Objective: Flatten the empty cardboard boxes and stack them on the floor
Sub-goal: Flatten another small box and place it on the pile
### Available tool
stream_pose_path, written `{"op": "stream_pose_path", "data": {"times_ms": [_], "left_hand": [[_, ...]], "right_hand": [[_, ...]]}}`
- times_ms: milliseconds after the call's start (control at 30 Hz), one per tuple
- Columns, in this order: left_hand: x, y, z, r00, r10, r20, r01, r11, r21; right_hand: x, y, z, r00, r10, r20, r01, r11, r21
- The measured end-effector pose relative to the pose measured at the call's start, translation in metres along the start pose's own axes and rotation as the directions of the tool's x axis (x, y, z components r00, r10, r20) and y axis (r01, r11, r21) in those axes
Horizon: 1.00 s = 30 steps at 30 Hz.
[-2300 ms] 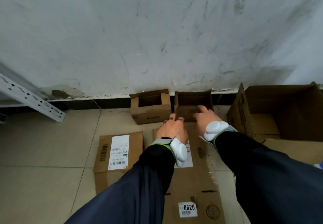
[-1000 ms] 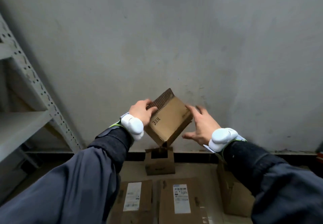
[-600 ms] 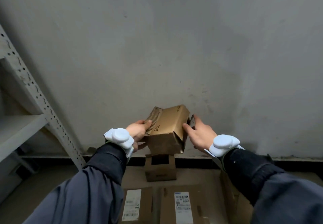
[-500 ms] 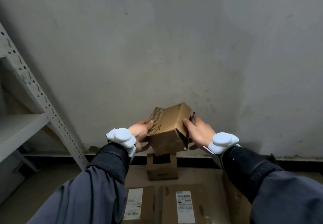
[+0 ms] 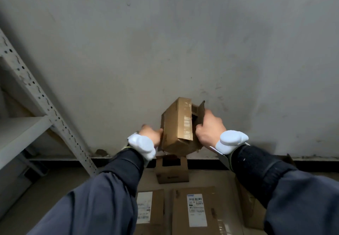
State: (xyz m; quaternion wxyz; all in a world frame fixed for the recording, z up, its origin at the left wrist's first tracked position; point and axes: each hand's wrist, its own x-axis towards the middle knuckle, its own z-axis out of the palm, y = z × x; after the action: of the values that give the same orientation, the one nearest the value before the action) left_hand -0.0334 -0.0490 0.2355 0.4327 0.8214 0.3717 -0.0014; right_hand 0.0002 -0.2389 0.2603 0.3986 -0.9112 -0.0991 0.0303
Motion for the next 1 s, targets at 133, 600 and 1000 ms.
{"op": "stream_pose_path", "data": {"times_ms": [133, 600, 1000], "left_hand": [[-0.033, 0.031, 0.007, 0.944, 0.273, -0.184, -0.263, 0.962, 0.081], [-0.048, 0.029, 0.006, 0.963, 0.27, 0.01, -0.262, 0.922, 0.285], [-0.031, 0.025, -0.014, 0.811, 0.552, -0.192, -0.299, 0.674, 0.675]], "right_hand": [[-0.008, -0.008, 0.005, 0.99, -0.118, -0.078, 0.115, 0.992, -0.05], [-0.014, -0.001, 0.0, 0.934, -0.357, 0.003, 0.356, 0.93, -0.091], [-0.018, -0.011, 0.01, 0.862, -0.497, 0.103, 0.507, 0.841, -0.186]]}}
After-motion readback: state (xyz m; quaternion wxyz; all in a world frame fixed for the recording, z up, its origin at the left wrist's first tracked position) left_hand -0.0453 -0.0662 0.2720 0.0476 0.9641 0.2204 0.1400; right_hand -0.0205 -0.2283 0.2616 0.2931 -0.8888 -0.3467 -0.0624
